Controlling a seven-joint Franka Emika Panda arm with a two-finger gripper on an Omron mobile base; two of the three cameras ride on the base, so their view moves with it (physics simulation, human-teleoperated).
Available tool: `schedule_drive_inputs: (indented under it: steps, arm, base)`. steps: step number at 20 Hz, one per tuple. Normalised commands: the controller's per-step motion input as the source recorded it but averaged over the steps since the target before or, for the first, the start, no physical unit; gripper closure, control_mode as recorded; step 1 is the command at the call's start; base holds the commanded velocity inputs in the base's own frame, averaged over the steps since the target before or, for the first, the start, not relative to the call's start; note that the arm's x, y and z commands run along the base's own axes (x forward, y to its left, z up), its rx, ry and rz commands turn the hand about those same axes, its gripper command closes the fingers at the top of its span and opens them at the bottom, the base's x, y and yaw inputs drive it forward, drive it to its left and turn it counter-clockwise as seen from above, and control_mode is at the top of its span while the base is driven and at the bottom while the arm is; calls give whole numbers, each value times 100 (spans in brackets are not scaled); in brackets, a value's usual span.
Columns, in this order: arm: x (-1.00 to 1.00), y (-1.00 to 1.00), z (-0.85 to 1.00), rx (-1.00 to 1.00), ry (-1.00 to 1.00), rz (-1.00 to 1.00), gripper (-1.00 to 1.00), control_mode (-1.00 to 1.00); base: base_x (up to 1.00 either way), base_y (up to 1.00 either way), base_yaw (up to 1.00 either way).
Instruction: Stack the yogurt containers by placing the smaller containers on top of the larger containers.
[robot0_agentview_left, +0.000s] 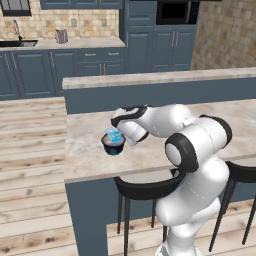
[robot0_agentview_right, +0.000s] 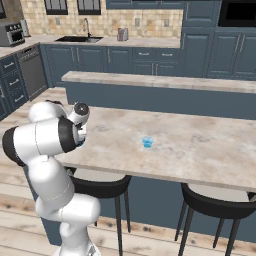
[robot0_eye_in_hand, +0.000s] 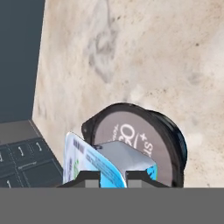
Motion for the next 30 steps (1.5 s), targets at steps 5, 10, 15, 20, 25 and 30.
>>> schedule_drive_inputs:
  steps: [5, 10, 15, 20, 25, 30]
  arm:
    - [9, 0, -11, 0, 0, 0, 100, -100]
    - [1, 0, -14, 0, 0, 0, 100, -100]
    - [1, 3, -13, 0, 0, 0, 100, -100]
    - [-6, 1, -15, 0, 0, 0, 100, -100]
    - [-14, 0, -19, 0, 0, 0, 100, -100]
    - [-14, 0, -20, 0, -1, -2, 100, -100]
  base:
    - [0, 0, 0]
    - [0, 0, 0]
    - [0, 0, 0]
    - [0, 0, 0]
    - [0, 0, 0]
    - [0, 0, 0]
